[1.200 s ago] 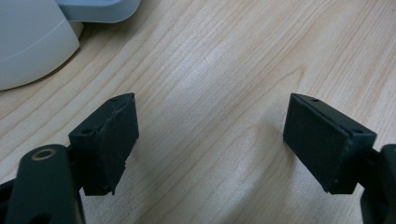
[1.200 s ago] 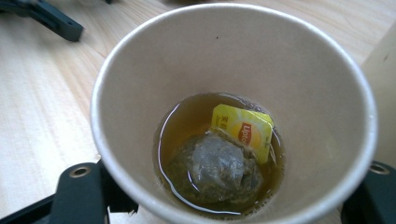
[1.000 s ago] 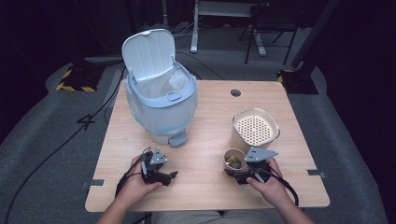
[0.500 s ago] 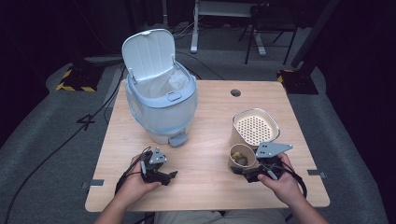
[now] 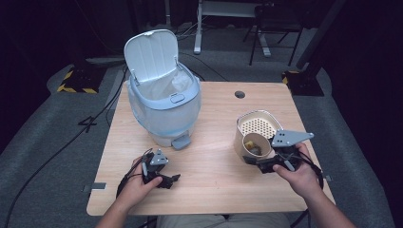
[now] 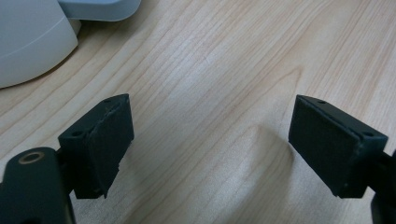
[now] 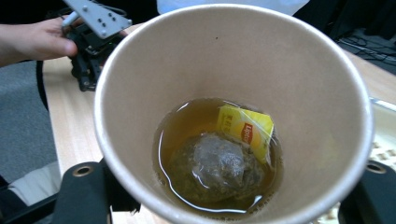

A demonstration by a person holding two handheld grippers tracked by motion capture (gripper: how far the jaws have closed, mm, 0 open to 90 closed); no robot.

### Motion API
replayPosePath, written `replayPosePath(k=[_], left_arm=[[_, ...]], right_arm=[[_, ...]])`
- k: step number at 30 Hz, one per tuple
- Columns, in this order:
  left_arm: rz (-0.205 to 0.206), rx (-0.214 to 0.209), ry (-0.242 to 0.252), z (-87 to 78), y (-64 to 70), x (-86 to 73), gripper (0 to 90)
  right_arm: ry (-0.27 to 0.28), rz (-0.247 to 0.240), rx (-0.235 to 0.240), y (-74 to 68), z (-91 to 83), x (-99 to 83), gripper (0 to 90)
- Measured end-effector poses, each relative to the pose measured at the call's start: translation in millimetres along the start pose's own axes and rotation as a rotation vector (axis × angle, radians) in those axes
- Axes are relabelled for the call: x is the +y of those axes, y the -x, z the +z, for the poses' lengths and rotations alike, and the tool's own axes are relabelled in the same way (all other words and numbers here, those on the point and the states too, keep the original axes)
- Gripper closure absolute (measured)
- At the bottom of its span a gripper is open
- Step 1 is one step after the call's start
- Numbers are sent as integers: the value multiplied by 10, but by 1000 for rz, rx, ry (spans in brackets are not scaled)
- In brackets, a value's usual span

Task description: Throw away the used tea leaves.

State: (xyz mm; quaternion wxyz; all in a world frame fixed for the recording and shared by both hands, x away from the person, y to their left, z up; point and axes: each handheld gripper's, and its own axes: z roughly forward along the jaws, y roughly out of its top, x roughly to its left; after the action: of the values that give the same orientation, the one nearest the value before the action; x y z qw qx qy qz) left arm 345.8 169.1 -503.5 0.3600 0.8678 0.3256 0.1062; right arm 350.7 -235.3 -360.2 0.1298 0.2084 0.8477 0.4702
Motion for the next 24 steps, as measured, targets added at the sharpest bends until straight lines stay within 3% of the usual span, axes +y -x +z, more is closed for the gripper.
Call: replayPosePath(k=[4,13,17,24], left_arm=[[22,21,-11,7,26,2,144],[12,36,-16,15,26,7,116],[13,34,-16,17,25,8,115],[13,34,-16,17,25,8,115]], right_arm=[[5,4,-17,97,-32,65,314],[22,22,-55,335,-115,195,314],[10,2,-91,476,-131,242,314],[7,-19,-205,852,-184,240,314]])
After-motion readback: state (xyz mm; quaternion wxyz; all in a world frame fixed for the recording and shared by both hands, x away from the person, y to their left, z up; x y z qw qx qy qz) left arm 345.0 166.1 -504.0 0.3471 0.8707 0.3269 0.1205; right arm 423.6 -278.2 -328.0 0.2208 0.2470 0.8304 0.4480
